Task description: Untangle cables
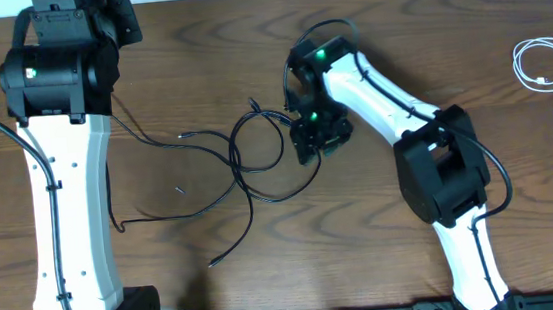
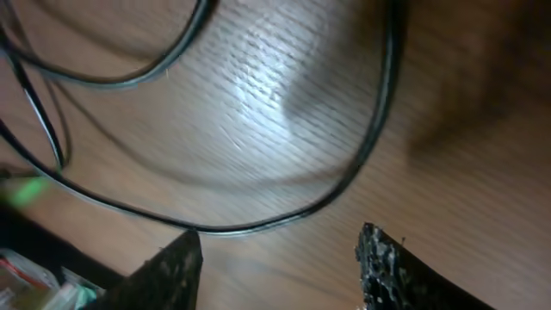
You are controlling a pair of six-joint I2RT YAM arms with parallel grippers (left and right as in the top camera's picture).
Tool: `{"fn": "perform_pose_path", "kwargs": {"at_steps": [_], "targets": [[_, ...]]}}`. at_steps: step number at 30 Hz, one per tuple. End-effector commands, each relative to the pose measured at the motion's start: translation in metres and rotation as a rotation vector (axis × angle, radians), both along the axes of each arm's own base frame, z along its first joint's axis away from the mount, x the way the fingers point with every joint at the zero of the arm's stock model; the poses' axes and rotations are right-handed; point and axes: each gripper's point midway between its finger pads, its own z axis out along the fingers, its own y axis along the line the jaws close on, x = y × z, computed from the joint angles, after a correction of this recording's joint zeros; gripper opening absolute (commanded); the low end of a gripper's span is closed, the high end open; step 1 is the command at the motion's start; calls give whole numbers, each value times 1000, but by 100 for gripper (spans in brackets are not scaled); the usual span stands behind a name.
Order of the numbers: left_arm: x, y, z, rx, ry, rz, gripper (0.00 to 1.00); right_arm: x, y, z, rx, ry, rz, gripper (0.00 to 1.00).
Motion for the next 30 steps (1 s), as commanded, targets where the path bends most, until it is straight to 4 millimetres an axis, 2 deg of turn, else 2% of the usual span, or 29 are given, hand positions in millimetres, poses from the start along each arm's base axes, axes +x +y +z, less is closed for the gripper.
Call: {"fn": "perform_pose_path", "kwargs": {"at_steps": [1,6,10,13,18,22,25,28,30], "targets": [[-4,-1,9,-15,-23,0,7,-7,-2,-11,-158,-24,-130,57],[-4,-1,9,-15,-24,0,7,-15,-14,-25,-371,-136,-137,59],[-4,-1,9,-15,-24,0,7,-21,-7,-33,-382,-167,-99,60],[-4,-1,9,-15,-24,0,8,-24,-8,-33,-393,-162,-93,57],[-4,-1,9,-15,-24,0,8,-28,-32,-31,-477,-134,-112,51],[-4,-1,9,-15,-24,0,7,-31,-55,-38,-536,-105,-145,45],[-4,-1,9,-15,-24,0,7,-30,-73,-47,-555,-77,-186,35],[-4,-1,9,-14,-24,1,7,-19,-97,-54,-577,-81,-242,17],[-4,-1,10,-13,-28,1,7,-3,-116,-57,-583,-101,-300,2]]}}
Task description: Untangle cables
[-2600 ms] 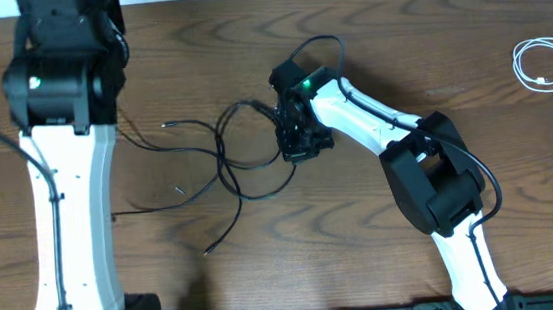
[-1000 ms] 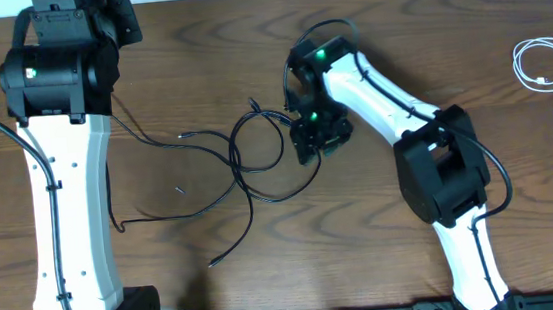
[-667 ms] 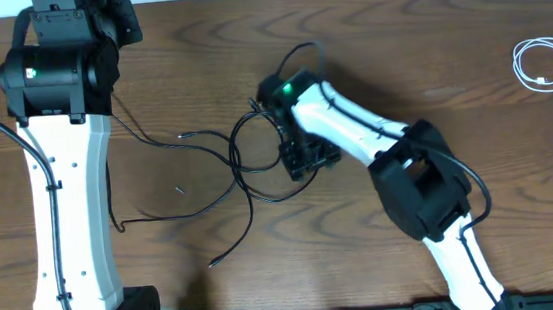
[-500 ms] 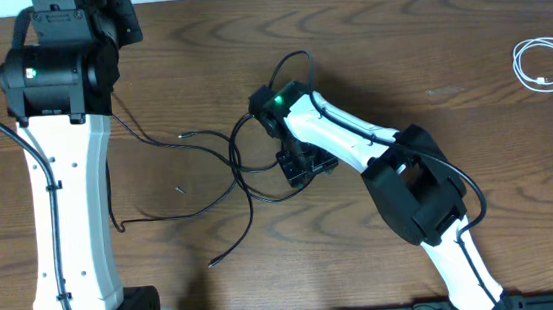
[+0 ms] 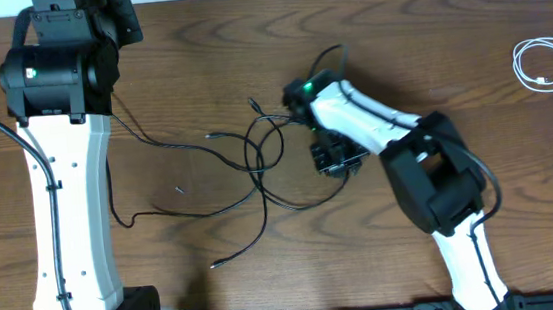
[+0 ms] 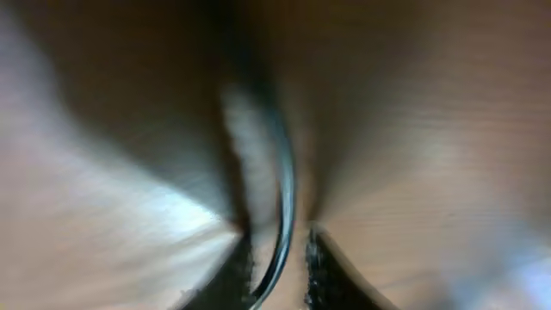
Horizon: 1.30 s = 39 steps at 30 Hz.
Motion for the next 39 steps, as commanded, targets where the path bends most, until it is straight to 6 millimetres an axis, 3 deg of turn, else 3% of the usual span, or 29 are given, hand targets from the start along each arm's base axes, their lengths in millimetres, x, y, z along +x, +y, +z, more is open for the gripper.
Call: {"fn": "perform_pose_path", "kwargs": {"at_steps": [1,5,8,14,18,22,25,31,35,39], "targets": [[-4,1,10,-7,-30,8,7,26,-48,-16,-77,-54,-105,1],[-3,2,13,0,-42,12,8,78,-105,1,-101,-175,-250,1],[-2,2,14,-1,-47,13,8,117,-148,29,-69,-258,-346,1],[-4,14,17,40,-51,74,7,196,-219,124,131,-524,-395,1],[-8,34,18,95,-49,163,8,221,-265,199,174,-730,-409,1],[-15,69,19,142,-41,283,7,221,-305,262,145,-889,-417,1],[-20,101,20,153,-45,364,7,211,-332,282,87,-933,-444,1],[-23,168,13,150,-53,512,7,184,-384,279,3,-904,-542,1],[-15,190,3,152,-55,554,7,173,-421,282,-34,-933,-605,1],[-3,200,-6,154,-58,565,7,165,-449,287,-57,-965,-635,1]]}}
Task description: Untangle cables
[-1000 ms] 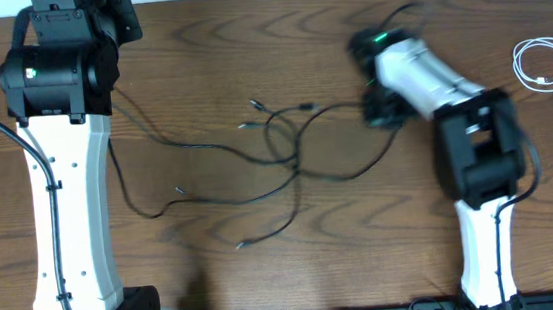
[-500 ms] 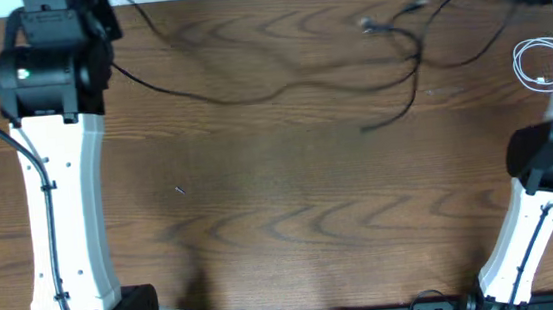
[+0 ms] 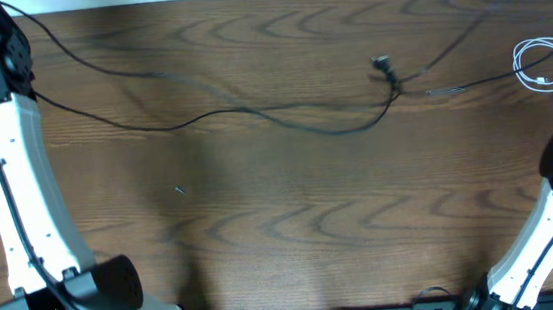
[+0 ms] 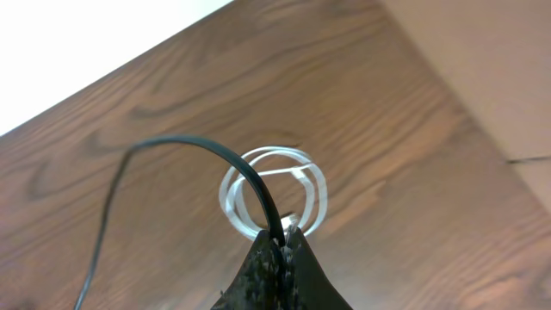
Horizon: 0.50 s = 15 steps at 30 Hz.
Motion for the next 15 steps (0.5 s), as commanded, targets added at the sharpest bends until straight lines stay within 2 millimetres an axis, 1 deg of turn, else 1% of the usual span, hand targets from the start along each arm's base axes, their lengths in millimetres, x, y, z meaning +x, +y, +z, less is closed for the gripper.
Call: {"fn": "perform_pose_path", "kwargs": {"at_steps": [1,5,7,8,10,11,15], "targets": [[6,8,-5,9,5,23,7,-9,-22,10,-45,-14,-19,1],[13,3,-15,3,27,10,8,-9,-48,24,-113,-63,-58,1],[15,1,-17,1,34,5,7,-4,-62,37,-122,-144,-105,1],[15,0,-18,1,34,3,7,-1,-69,46,-128,-194,-120,1],[16,-1,-18,1,34,1,8,6,-75,64,-146,-278,-113,1],[16,-1,-18,1,34,1,7,9,-79,77,-164,-325,-119,1],[15,-1,-20,-2,44,0,7,10,-87,122,-231,-464,-132,1]]}}
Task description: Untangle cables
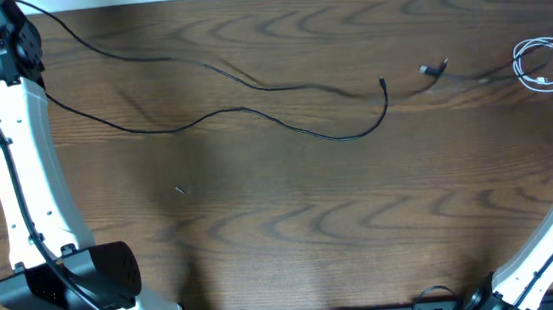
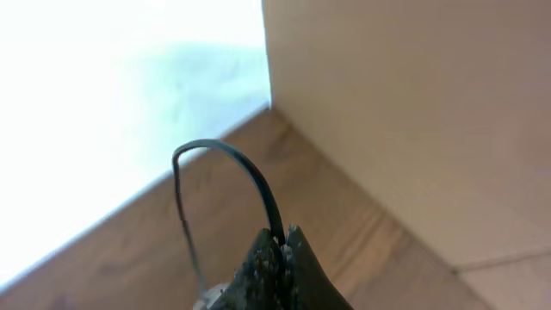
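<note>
A long black cable (image 1: 284, 126) lies stretched over the wooden table (image 1: 293, 224) from the upper left, and its free end (image 1: 383, 83) rests right of centre. A second thin black cable has its plug end (image 1: 431, 67) a little further right. It trails blurred toward the right edge, apart from the first. In the right wrist view my right gripper (image 2: 282, 234) is shut on a black cable (image 2: 250, 176) that arcs up out of the pinch. Only my left arm's upper part shows at the top left. Its gripper is out of view, as is the right gripper overhead.
A coiled white cable (image 1: 543, 62) lies at the far right of the table. My right arm leans in from the right edge. A beige wall (image 2: 413, 103) stands beyond the table corner. A dark rail runs along the front edge.
The two black cables met near a plug right of centre; now their ends lie apart. The right wrist view has swung from over the white coil to the table corner.
My right gripper stood open over a looped tangle at mid-table, then was shut on a strand of it. Later both arms were at opposite edges with the cables drawn out long across the table. Now the two cables lie separate.
</note>
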You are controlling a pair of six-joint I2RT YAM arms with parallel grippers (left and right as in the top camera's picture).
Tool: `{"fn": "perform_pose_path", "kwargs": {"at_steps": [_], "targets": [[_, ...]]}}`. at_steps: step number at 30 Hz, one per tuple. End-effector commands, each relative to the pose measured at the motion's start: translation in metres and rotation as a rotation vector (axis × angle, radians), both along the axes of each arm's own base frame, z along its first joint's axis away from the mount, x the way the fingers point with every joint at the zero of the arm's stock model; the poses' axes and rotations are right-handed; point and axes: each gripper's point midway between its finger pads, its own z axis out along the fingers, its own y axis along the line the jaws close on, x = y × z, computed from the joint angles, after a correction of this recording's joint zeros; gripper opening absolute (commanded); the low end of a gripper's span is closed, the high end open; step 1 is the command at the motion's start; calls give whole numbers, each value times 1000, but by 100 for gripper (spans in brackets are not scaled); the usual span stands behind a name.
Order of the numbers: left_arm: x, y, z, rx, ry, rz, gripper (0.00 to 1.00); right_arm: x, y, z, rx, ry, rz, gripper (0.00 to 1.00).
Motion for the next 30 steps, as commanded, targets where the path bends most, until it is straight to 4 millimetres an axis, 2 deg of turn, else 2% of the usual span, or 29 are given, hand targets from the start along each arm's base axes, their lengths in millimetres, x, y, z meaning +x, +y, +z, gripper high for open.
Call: {"fn": "perform_pose_path", "kwargs": {"at_steps": [1,5,9,11,14,19,22,27,30], "targets": [[-1,1,3,6,-2,10,7,-6,-2,50,-53,-137,-14,1],[5,-7,-1,-29,-7,-43,7,-12,-3,81,-85,-226,-29,1],[6,-8,-1,-33,-8,-48,8,-19,-5,91,-98,-247,-45,1],[6,-8,-1,-32,-8,-47,7,-31,-18,89,-94,-244,-127,1],[3,-3,0,-22,-6,-27,8,-60,-47,79,-74,-227,-285,1],[-13,26,-2,-7,-43,145,8,-91,-79,57,-33,-180,-402,1],[-10,31,-13,-32,-44,175,8,-95,-88,43,-1,-157,-388,1],[0,30,-31,-40,-5,167,7,-87,-90,32,18,-138,-308,1],[4,40,-45,-45,15,185,7,-84,-92,27,19,-131,-304,1]]}}
